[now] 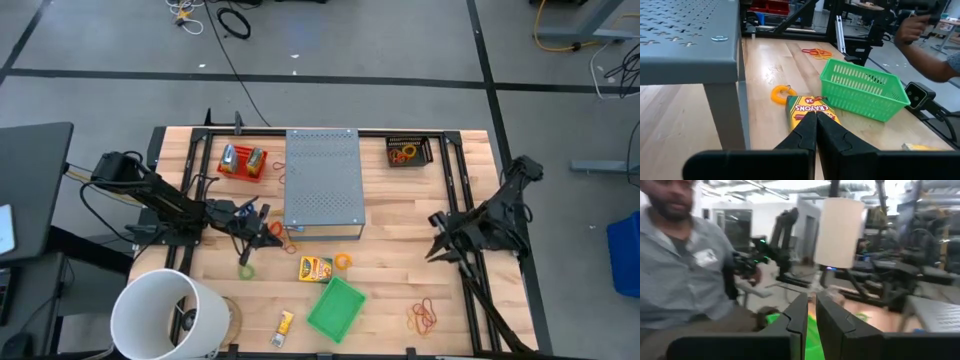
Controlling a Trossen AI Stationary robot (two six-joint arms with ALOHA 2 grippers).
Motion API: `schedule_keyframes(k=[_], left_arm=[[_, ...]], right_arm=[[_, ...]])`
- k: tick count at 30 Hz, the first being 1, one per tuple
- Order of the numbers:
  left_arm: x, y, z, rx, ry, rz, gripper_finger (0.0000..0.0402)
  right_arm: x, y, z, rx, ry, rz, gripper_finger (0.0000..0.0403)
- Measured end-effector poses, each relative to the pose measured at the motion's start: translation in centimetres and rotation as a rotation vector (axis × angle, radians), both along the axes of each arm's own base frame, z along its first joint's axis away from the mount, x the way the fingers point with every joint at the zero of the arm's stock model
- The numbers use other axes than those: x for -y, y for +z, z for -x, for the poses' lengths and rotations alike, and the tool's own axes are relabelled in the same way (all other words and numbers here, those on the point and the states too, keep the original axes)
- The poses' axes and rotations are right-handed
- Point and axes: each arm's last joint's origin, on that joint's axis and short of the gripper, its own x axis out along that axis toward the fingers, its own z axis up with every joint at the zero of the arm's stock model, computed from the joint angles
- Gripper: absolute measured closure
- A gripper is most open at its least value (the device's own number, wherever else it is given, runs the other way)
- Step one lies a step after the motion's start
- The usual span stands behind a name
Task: Pick & Place Office Desk Supplies
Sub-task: Put the orange spring keychain into the black basket
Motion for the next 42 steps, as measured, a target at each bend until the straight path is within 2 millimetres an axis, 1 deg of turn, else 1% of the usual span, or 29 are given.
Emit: schedule_keyframes(k=[5, 9, 14, 19, 22, 26, 29, 32, 35, 42], left_arm=[[-0.1, -0.2, 0.0, -0.029, 0.055, 0.047, 0.0393], [-0.2, -0.6, 0.1, -0.086, 0.081, 0.063, 0.0393], [-0.4, -1.8, 0.4, -0.215, 0.156, 0.070, 0.0393], [-0.6, -2.6, 0.7, -0.305, 0.221, 0.089, 0.0389], [-0.8, -3.2, 1.1, -0.376, 0.259, 0.099, 0.0372], [-0.9, -3.7, 1.4, -0.438, 0.293, 0.088, 0.0332], [-0.9, -4.0, 1.6, -0.470, 0.286, 0.053, 0.0301], [-0.9, -4.2, 1.7, -0.481, 0.263, -0.007, 0.0280], [-1.0, -4.2, 1.7, -0.481, 0.277, -0.073, 0.0272], [-1.5, -4.3, 1.8, -0.463, 0.395, -0.214, 0.0272]], right_arm=[[0.8, 0.0, -0.6, 0.007, -0.114, 0.016, 0.0360], [1.3, -0.3, -1.0, -0.033, -0.109, -0.002, 0.0360], [1.8, -0.7, -1.3, -0.100, -0.131, -0.048, 0.0359], [1.9, -0.8, -1.5, -0.107, -0.137, -0.049, 0.0359], [2.0, -0.8, -1.5, -0.109, -0.143, -0.048, 0.0359], [2.0, -0.9, -1.5, -0.116, -0.142, -0.044, 0.0359], [2.0, -0.9, -1.5, -0.119, -0.142, -0.042, 0.0359], [2.0, -1.0, -1.5, -0.127, -0.142, -0.037, 0.0359], [2.0, -1.0, -1.5, -0.128, -0.142, -0.036, 0.0359], [2.0, -1.1, -1.5, -0.133, -0.143, -0.032, 0.0359]])
